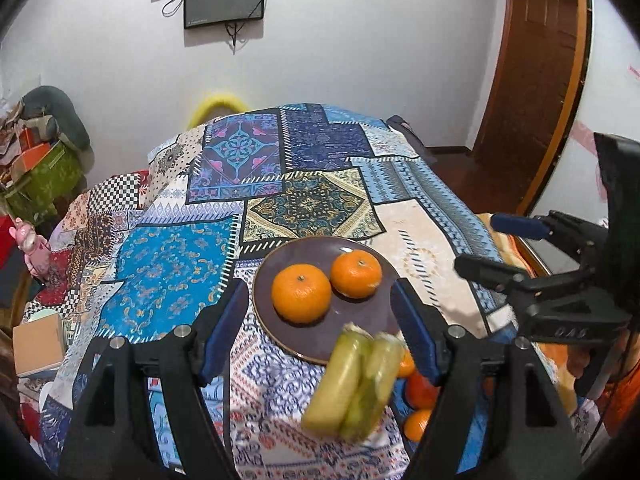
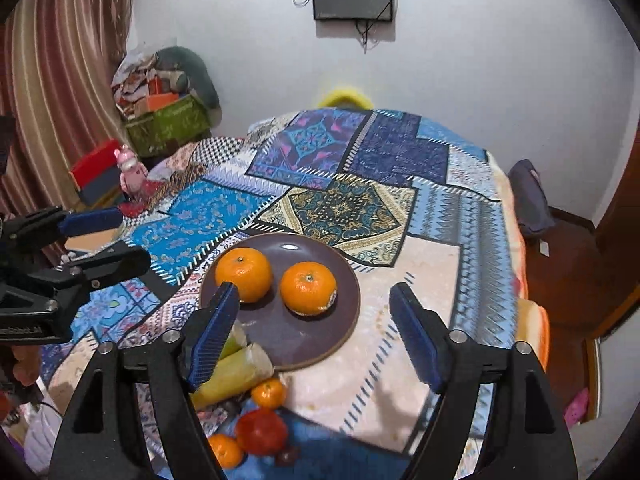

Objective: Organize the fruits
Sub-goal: 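Withdraw both tools from the plate and move toward the red tomatoes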

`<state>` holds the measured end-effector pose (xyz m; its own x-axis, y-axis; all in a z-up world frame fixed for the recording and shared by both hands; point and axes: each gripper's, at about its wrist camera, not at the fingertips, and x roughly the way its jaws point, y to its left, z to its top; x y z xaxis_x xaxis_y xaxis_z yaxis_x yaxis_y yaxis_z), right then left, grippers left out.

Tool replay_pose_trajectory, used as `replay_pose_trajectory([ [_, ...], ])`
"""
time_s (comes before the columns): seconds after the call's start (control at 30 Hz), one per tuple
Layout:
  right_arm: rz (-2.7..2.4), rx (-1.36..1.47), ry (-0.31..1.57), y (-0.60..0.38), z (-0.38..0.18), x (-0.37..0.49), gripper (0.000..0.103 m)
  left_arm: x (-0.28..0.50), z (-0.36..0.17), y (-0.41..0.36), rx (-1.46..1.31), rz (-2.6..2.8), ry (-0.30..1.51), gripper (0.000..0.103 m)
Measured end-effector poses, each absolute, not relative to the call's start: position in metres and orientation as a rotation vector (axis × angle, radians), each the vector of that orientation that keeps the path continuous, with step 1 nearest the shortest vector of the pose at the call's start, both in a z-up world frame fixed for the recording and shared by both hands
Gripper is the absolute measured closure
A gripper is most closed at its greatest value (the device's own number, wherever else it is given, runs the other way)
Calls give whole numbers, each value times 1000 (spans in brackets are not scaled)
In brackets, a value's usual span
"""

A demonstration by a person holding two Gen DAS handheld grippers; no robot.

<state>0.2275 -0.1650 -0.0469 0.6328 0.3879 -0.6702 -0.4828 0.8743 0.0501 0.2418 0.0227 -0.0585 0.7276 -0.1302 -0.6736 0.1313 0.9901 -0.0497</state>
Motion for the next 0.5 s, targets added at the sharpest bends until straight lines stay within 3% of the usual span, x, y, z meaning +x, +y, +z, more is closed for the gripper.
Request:
replay_pose_trajectory([
  [0.5, 392, -70, 799, -223, -85, 162, 24, 180, -77, -2, -2, -185, 791, 30],
])
